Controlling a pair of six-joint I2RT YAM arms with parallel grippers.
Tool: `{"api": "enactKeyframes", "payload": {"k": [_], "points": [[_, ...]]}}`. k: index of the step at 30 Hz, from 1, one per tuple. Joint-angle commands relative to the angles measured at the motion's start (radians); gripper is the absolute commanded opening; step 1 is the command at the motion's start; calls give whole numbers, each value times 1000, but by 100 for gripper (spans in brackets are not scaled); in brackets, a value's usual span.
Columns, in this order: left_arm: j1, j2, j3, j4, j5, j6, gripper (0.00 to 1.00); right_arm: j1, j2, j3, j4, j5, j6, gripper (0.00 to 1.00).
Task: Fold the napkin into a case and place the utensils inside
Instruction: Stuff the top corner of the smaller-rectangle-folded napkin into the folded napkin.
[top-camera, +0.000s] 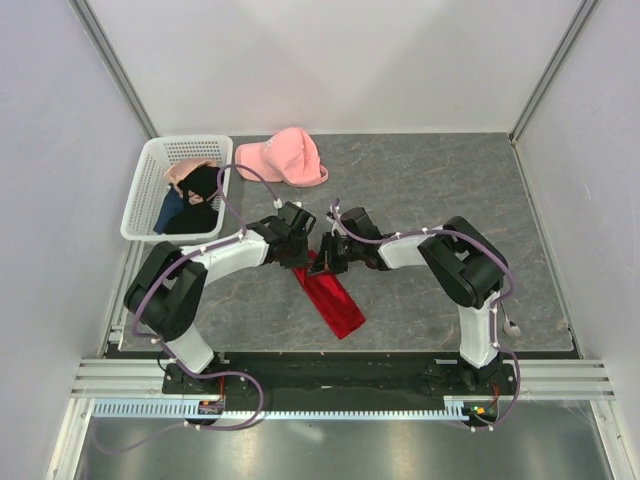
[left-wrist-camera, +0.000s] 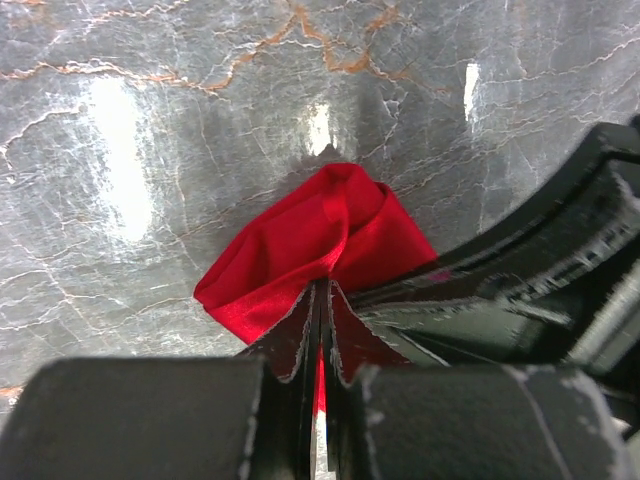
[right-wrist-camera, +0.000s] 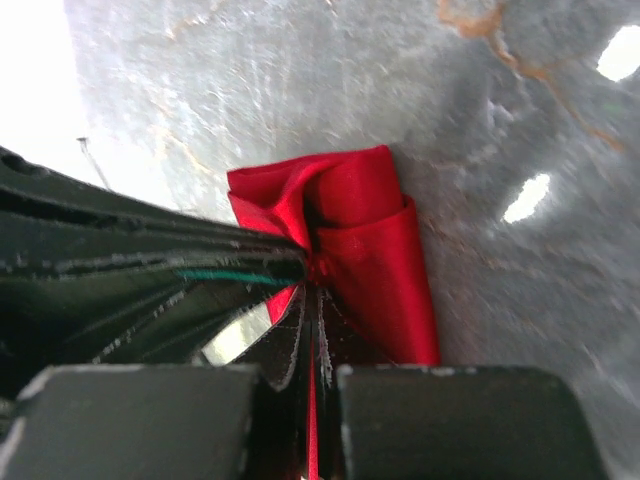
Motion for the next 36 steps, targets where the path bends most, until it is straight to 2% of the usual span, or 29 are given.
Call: {"api": "enactKeyframes", "payload": {"k": [1, 8, 18, 28, 36], "points": [[-5, -46, -5, 21, 3, -17, 6, -4, -102, -10, -134, 60, -108, 2], [-4, -114, -12, -7, -17, -11, 6, -4, -195, -54, -198, 83, -154, 4], [-4, -72, -41, 7, -14, -9, 6, 0, -197, -116, -179, 105, -165, 3], [-22, 0, -146, 118, 40, -66, 5, 62, -101, -102, -65, 130, -65, 2], [-22, -136, -120, 47, 0, -52, 6, 72, -113, -80, -125, 174, -127, 2]]}}
